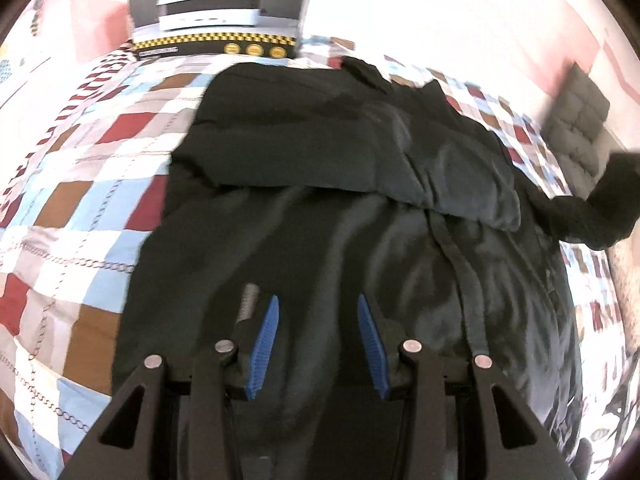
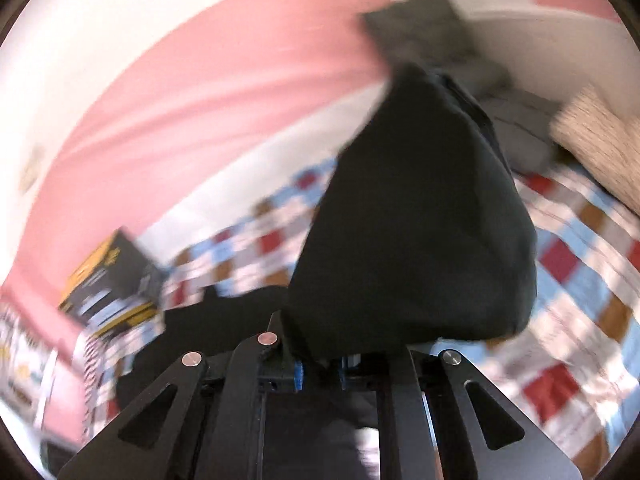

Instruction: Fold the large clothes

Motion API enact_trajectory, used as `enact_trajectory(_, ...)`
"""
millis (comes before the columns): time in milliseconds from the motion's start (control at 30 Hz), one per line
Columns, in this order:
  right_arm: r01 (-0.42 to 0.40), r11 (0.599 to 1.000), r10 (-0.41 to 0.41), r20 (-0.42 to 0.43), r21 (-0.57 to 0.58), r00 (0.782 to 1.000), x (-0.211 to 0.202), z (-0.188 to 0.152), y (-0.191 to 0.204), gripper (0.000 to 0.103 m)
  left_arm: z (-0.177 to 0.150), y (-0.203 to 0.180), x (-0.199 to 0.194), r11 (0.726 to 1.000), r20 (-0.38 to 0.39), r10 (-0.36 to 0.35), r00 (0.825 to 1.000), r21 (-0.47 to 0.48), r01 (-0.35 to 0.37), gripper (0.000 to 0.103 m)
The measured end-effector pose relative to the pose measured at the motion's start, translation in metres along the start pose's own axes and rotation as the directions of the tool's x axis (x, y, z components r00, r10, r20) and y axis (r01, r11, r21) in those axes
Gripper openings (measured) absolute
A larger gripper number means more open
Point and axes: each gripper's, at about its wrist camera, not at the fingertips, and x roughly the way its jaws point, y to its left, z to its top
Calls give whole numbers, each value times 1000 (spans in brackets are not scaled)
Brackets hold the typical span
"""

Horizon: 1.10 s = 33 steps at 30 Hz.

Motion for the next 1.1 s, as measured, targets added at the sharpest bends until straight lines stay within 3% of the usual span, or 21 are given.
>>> enact_trajectory(133, -109, 987, 102, -62, -121, 993, 21, -13, 76, 11, 0, 22, -4, 999, 15, 3, 1000, -45, -3, 43)
enact_trajectory(267, -195, 961, 162, -173, -198, 971, 55, -48, 136, 11, -2, 38, -4, 996, 19, 9, 1000, -86, -8, 43)
enact_trajectory(467, -249, 920, 132, -359, -304, 924, 123, -127, 205, 11, -6, 62, -3, 992, 24, 16, 1000, -128, -13, 43)
enact_trajectory(700, -216, 916, 26, -486, -339, 874, 177, -201, 221, 23, -9, 84, -3, 986, 25, 32, 999, -165, -28, 43)
enact_trajectory(767, -218, 910, 20, -488, -352, 872, 176, -206, 222, 26, -8, 85, -2, 985, 26, 32, 999, -168, -27, 43)
enact_trajectory(900, -301, 904, 119, -495, -305, 861, 158, -200, 221, 42, -3, 79, -1, 987, 27, 17, 1000, -161, -12, 43)
enact_trajectory(933, -337, 899, 162, -502, -279, 849, 153, -197, 219, 48, -1, 77, -1, 988, 26, 12, 1000, -156, -8, 44)
enact_trajectory(967, -379, 892, 212, -512, -246, 832, 147, -193, 218, 61, 1, 74, -2, 989, 29, 5, 1000, -150, -1, 45)
enact_trajectory(1000, -413, 885, 253, -523, -216, 814, 144, -191, 219, 65, 4, 70, -3, 989, 33, -2, 999, -144, 7, 49)
enact_trajectory(1067, -477, 863, 327, -534, -167, 780, 133, -186, 214, 65, 10, 61, -6, 991, 47, -21, 999, -131, 27, 55)
enact_trajectory(1100, -485, 859, 337, -530, -166, 778, 129, -185, 212, 65, 14, 57, -8, 991, 52, -34, 998, -124, 40, 57)
